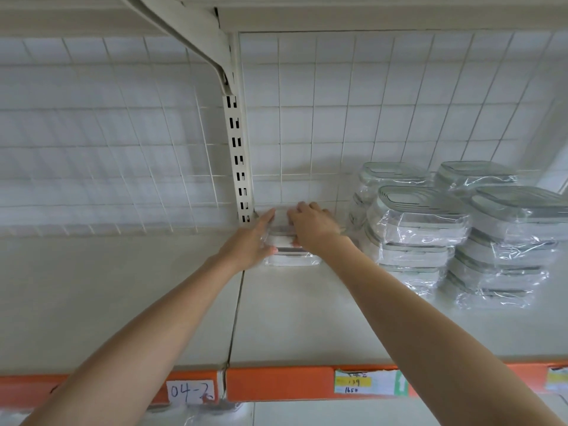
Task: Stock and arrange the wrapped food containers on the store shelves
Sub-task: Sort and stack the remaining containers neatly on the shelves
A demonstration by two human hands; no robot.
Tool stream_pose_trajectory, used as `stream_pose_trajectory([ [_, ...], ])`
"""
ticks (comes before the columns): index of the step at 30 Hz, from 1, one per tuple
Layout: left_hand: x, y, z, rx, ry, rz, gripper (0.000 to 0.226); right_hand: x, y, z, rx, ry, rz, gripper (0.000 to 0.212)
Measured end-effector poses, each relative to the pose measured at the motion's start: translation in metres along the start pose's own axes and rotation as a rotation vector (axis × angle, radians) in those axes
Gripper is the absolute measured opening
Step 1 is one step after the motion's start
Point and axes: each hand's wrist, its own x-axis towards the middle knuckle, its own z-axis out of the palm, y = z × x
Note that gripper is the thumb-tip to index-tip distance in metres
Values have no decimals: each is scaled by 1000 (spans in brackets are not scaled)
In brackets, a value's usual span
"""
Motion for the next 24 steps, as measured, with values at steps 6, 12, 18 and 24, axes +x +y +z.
stream_pose_trajectory([
  [6,-33,6,-21,288,-22,-31,48,-13,4,-5,-24,26,-47,37],
  [12,-78,-2,-36,638,-142,-15,37,-36,-18,-19,23,44,-135,33],
  [18,-148,-16,-46,674,-161,-39,40,-85,-72,-11,67,-57,-357,42],
  [24,-247,-34,-52,579,-81,-82,30,-155,-134,1,44,-71,-394,46],
])
